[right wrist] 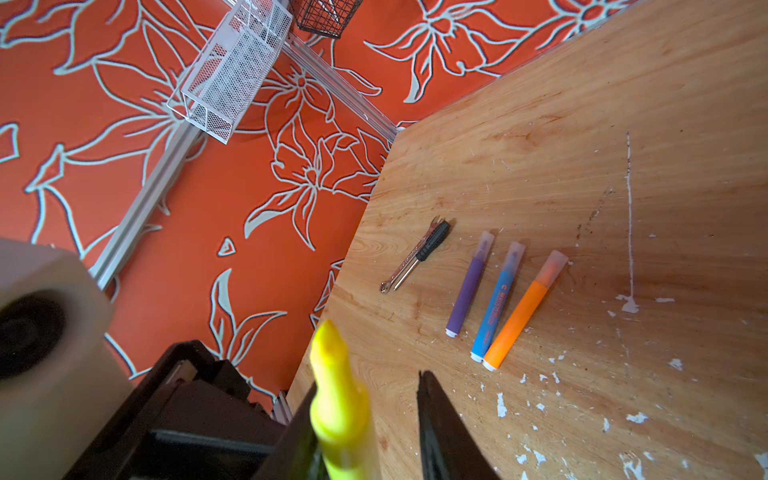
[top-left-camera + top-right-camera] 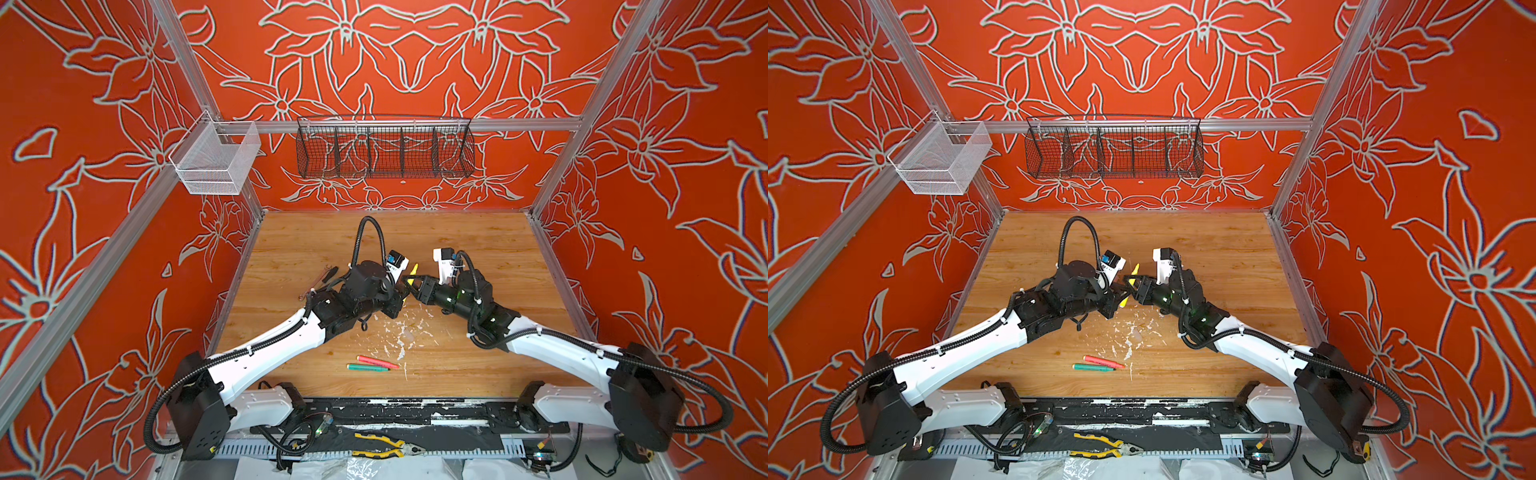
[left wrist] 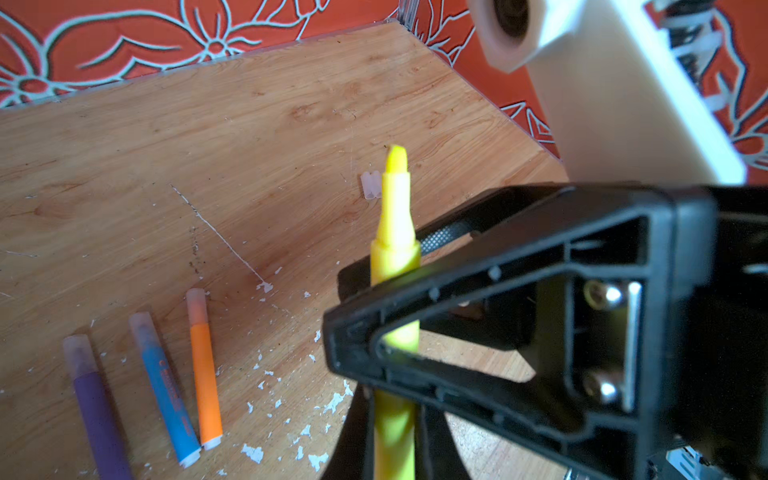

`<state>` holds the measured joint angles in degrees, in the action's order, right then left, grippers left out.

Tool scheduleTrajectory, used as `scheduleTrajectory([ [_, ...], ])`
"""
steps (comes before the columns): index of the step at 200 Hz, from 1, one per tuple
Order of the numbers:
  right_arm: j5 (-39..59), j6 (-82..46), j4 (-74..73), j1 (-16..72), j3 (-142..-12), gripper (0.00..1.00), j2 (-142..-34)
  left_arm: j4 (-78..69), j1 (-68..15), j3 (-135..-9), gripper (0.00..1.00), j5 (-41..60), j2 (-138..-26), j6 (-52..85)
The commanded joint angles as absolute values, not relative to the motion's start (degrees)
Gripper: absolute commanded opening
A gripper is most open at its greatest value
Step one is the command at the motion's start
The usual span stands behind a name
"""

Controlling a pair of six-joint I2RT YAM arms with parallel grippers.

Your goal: Insert the pens into the pen caps

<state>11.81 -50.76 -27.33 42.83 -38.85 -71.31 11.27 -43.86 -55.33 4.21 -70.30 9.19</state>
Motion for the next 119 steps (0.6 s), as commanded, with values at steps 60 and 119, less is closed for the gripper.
scheduleTrajectory([
  [60,11.06,-50.29,-27.92,42.81,-39.38,0.04,-70.57,9.36,-44.23,-55.03,0.01,5.22,-70.2,8.09],
  [119,13.41,-52.91,-31.91,42.94,-38.37,0.0,-71.58,8.89,-44.2,-54.58,0.35,3.52,-70.63,8.35],
])
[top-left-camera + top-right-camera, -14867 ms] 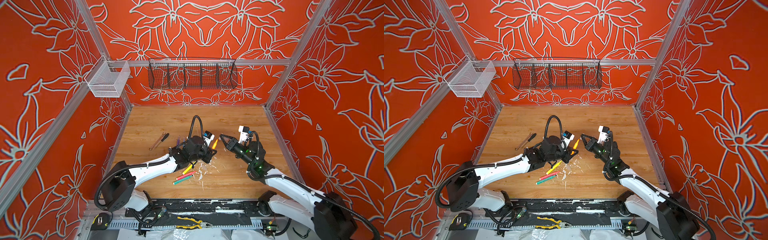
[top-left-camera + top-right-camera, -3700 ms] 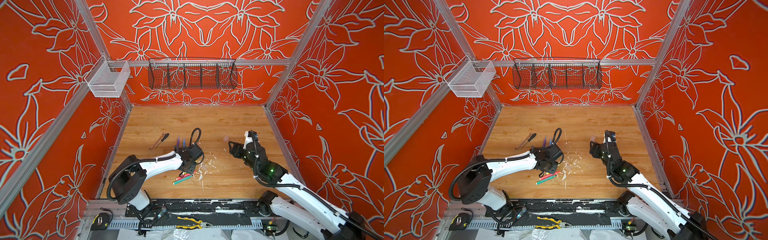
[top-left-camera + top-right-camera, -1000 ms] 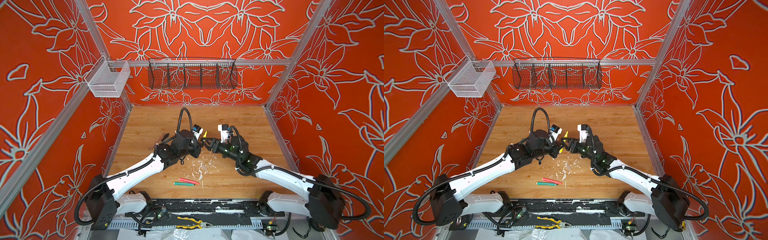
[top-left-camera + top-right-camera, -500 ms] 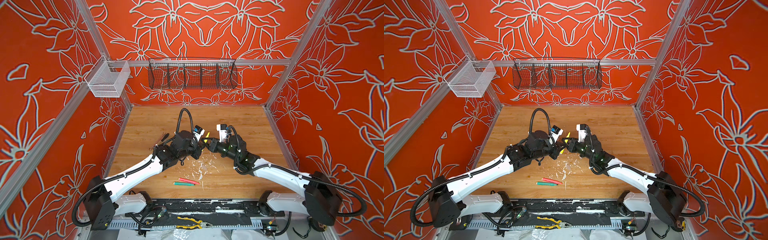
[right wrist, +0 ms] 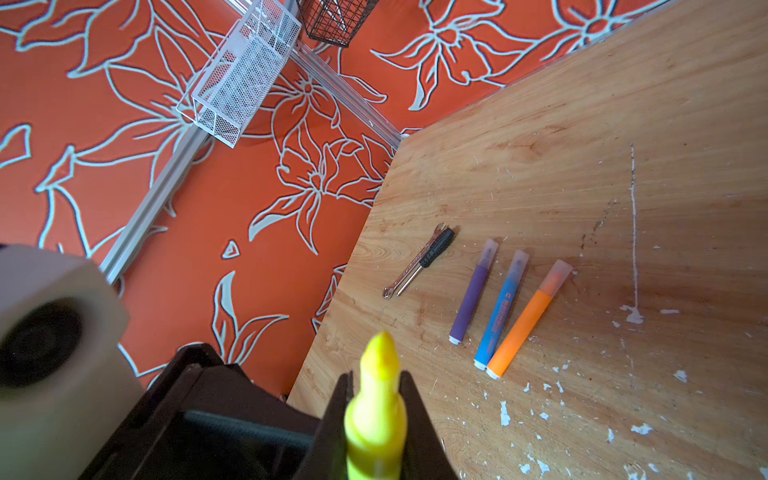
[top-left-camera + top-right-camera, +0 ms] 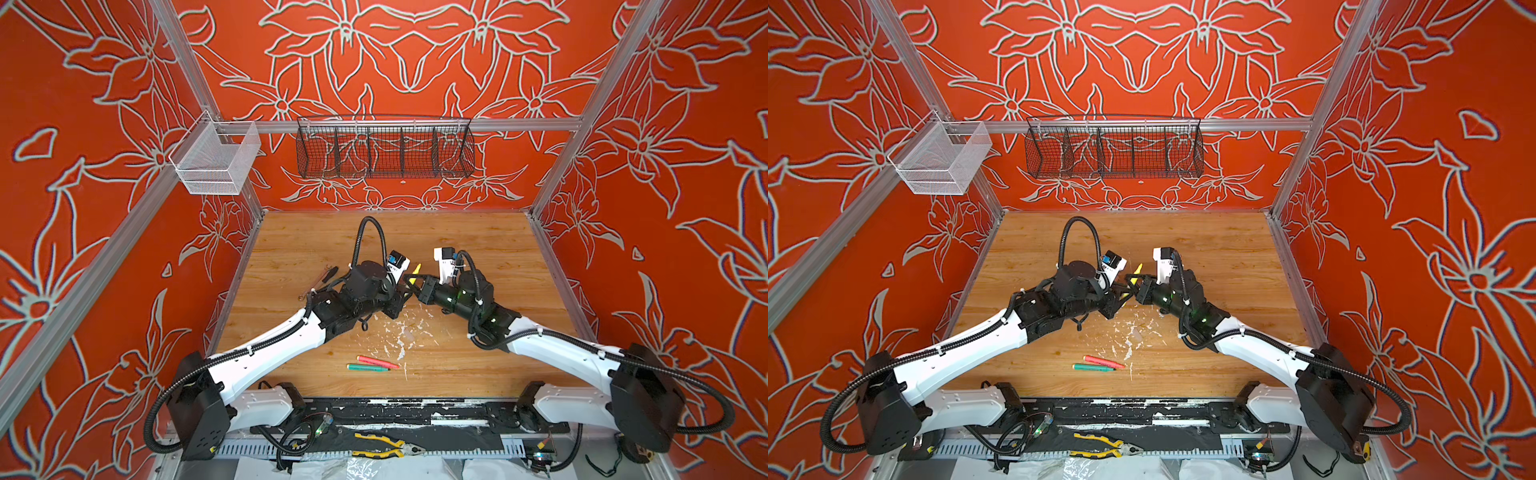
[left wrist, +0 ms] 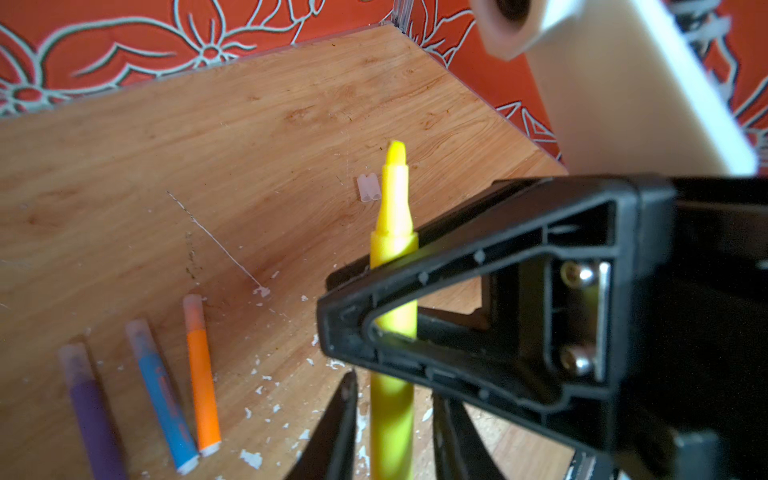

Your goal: Insert the pens into the pen caps

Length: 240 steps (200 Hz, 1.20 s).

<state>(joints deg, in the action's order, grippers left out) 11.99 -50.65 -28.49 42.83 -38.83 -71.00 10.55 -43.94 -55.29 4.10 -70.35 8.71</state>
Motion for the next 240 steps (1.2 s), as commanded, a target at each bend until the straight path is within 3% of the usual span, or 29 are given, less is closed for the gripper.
scheduleTrajectory([
  [1,13.47,-53.0,-31.99,42.96,-38.35,0.0,-71.61,8.88,-44.25,-54.58,0.36,3.52,-70.65,8.35],
  [121,15.59,-56.5,-36.77,43.16,-36.55,0.0,-71.7,8.17,-44.21,-54.4,0.43,3.19,-71.59,8.27],
  [144,15.73,-57.19,-37.37,43.26,-36.18,0.0,-71.44,7.72,-44.21,-54.1,0.32,2.97,-71.59,8.33],
  [176,15.6,-57.18,-37.12,43.42,-36.19,0.0,-71.28,7.4,-44.23,-53.81,0.01,1.4,-71.48,8.84],
  [184,15.41,-56.98,-36.59,43.45,-36.28,0.0,-71.24,7.49,-44.21,-53.71,0.0,0.83,-71.46,9.03],
  [208,13.35,-55.57,-29.57,43.42,-37.62,0.39,-70.18,7.42,-43.75,-53.22,0.0,-1.01,-70.64,10.04],
  [227,7.76,-52.3,-9.85,43.72,-42.67,0.57,-67.25,7.97,-42.08,-52.72,0.0,-3.06,-69.62,12.05],
  [240,2.89,-50.35,5.48,43.95,-47.14,0.6,-65.47,8.5,-40.06,-52.03,0.0,-4.43,-68.57,13.87],
])
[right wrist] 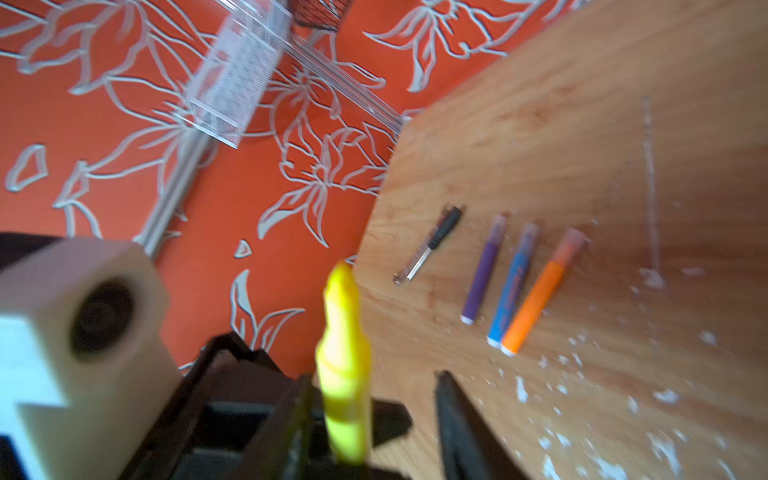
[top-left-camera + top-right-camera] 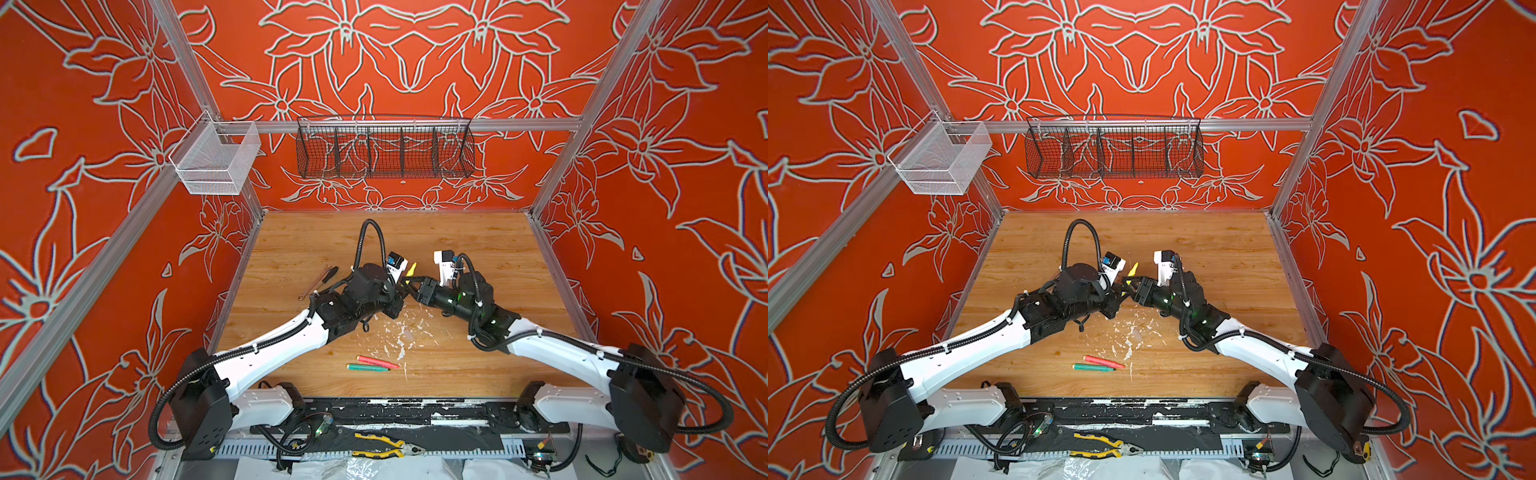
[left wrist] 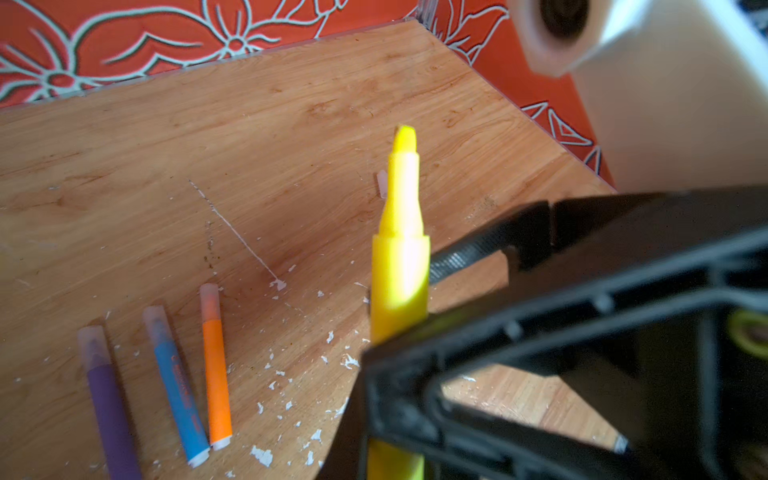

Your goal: Insert the pens into the pen caps

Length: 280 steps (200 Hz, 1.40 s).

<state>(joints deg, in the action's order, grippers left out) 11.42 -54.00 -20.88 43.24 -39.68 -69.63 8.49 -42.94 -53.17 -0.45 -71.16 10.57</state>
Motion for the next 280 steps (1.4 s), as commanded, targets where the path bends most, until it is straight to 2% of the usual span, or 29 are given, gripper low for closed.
scheduleTrajectory([
  [1,2.63,-50.09,6.35,43.99,-47.39,0.6,-65.39,8.51,-39.89,-51.99,0.0,-4.54,-68.43,14.01],
  [42,-0.77,-40.89,19.99,44.12,-49.06,0.61,-63.14,7.83,-32.28,-47.19,0.0,-8.08,-65.22,21.27],
  [77,-8.5,-31.63,31.88,44.7,-56.25,0.61,-71.48,8.98,-27.36,-45.49,0.0,-8.96,-64.57,24.42],
  [95,-6.54,-27.82,33.91,44.65,-59.14,0.61,-77.66,8.35,-27.25,-45.03,0.0,-9.91,-64.08,23.55],
  [112,0.38,-25.05,32.21,44.73,-60.35,0.58,-83.75,7.48,-27.25,-44.47,0.0,-9.95,-64.01,23.32],
  [147,7.09,-23.83,33.01,45.32,-64.35,0.52,-94.56,7.78,-27.25,-44.9,0.0,-9.99,-64.32,22.91],
  [211,7.81,-23.2,33.67,47.83,-65.22,0.52,-99.31,7.42,-27.25,-44.03,0.0,-10.89,-62.79,23.06],
  [280,-1.77,-24.52,39.63,52.46,-65.23,0.52,-101.19,7.96,-27.25,-44.12,0.0,-11.16,-61.81,23.12],
])
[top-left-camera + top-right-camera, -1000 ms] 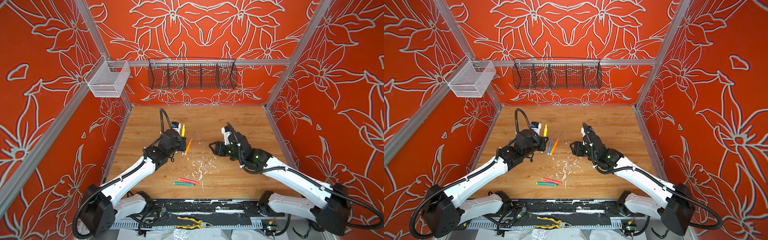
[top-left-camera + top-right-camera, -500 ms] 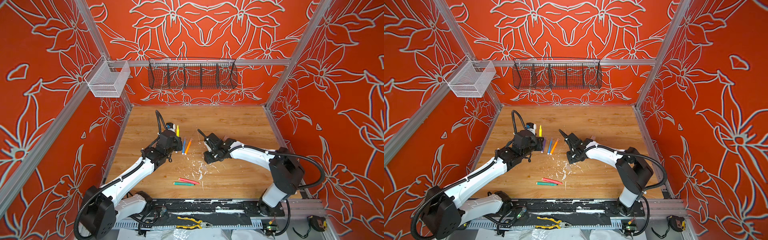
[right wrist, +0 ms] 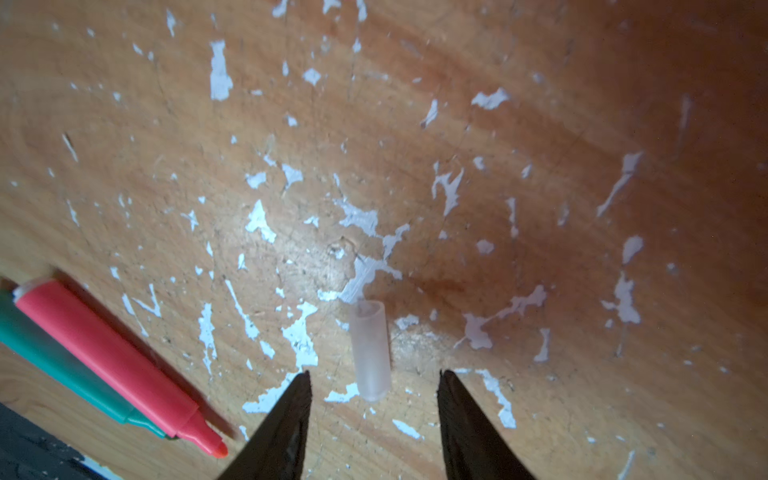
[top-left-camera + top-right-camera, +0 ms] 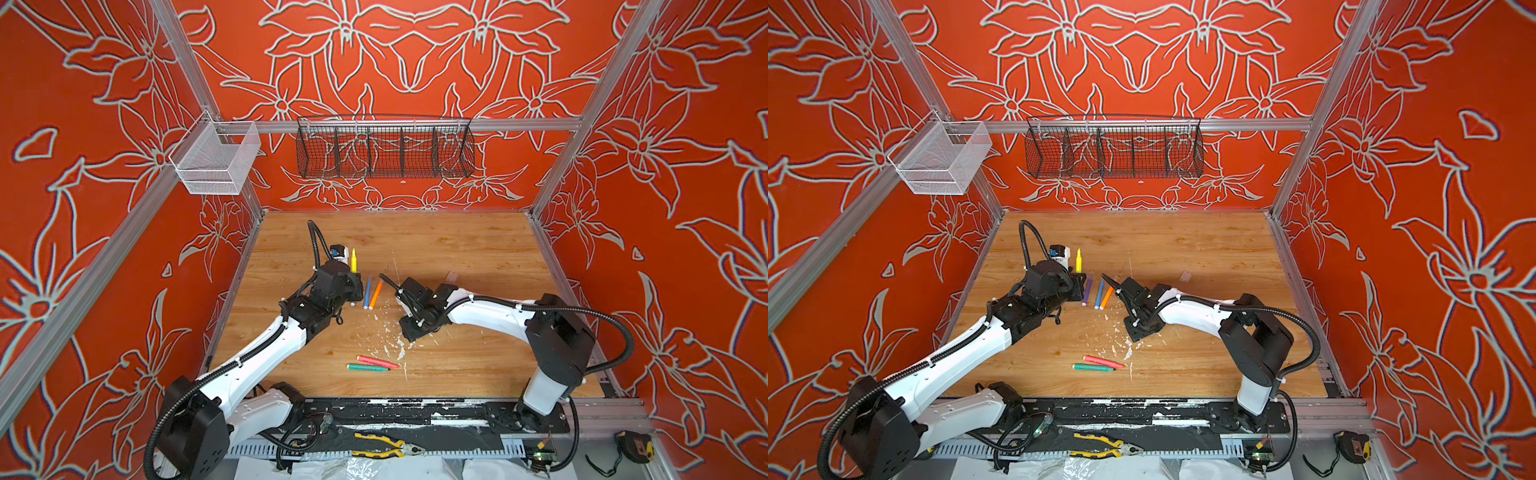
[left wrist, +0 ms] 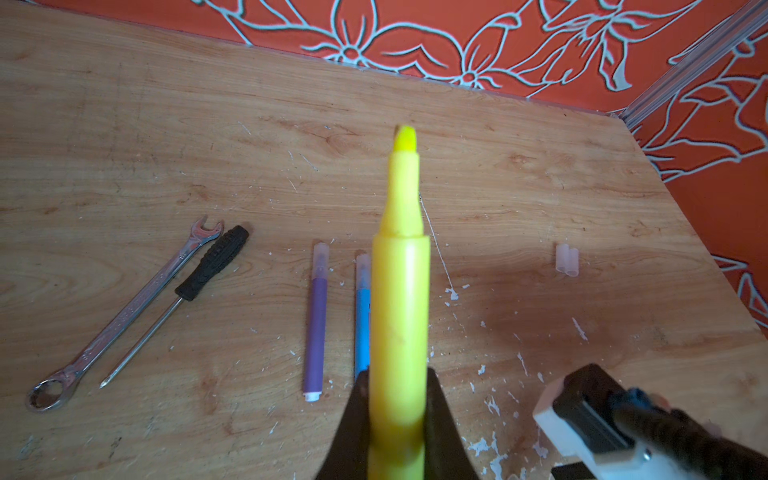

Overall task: Insert the pens into the pen caps
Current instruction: 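Move the right gripper down over a translucent cap on the table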

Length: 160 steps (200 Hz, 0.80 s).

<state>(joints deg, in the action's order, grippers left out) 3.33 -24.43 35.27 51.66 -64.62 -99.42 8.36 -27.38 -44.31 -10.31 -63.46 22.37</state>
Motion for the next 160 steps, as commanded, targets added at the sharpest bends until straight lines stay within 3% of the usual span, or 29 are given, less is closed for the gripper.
scheduleTrajectory([
  [1,-1.85,-24.52,39.63,52.47,-65.18,0.52,-101.26,7.98,-27.25,-44.12,0.0,-11.16,-61.75,23.12],
  [122,-10.56,-26.71,42.36,52.48,-65.01,0.52,-104.08,8.81,-27.25,-44.38,0.0,-11.16,-60.94,23.55],
  [160,-8.46,-27.22,40.15,51.48,-65.16,0.52,-104.58,8.84,-27.25,-44.21,0.0,-11.07,-60.25,23.77],
])
